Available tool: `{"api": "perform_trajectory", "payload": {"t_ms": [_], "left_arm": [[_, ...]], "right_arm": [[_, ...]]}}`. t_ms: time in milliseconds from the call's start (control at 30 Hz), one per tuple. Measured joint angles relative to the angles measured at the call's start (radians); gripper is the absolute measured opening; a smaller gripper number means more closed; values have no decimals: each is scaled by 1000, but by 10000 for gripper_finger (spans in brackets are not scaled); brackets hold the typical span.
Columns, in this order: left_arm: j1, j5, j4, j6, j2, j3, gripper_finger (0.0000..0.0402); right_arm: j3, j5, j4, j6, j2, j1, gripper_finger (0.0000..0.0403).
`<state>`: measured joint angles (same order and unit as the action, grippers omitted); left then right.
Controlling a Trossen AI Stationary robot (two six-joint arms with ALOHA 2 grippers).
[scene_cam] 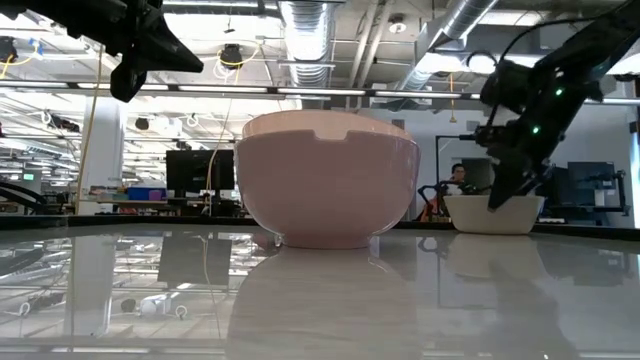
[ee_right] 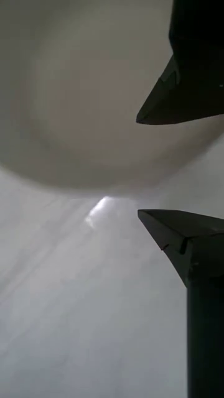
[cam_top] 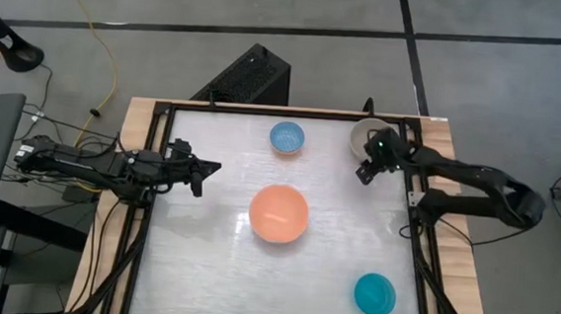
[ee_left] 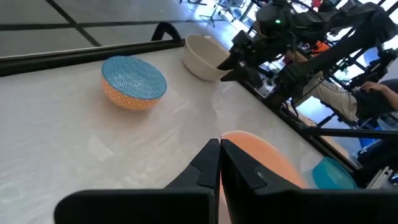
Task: Nest bowls inside each other
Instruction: Stack the gray bowl on top of the orange bowl
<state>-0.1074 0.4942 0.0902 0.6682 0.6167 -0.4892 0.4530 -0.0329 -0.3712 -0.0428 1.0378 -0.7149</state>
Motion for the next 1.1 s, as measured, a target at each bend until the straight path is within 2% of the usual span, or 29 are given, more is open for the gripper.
{"api": "perform_trajectory", "payload": {"t_ms": [100,200,300,400,467,733,933,1100], "left_arm": [[0,-8,0,7,0,0,0],[0,-9,-3,13,0,0,0],[0,-9,-17,13,0,0,0],[0,-9,-28,13,0,0,0],[0,-10,-33,13,0,0,0],[0,-11,-30,6,0,0,0],[0,-12,-29,2,0,0,0],[0,-15,-29,-6,0,0,0]], "right_arm": [[0,9,40,0,61,-33,189],[0,16,65,0,117,-48,161],[0,63,87,-22,153,-48,109],[1,129,124,-39,159,-42,41],[4,168,163,-61,146,-26,14],[63,283,260,-228,29,83,3],[112,279,369,-331,-48,217,1],[170,252,424,-382,-56,367,1]]}}
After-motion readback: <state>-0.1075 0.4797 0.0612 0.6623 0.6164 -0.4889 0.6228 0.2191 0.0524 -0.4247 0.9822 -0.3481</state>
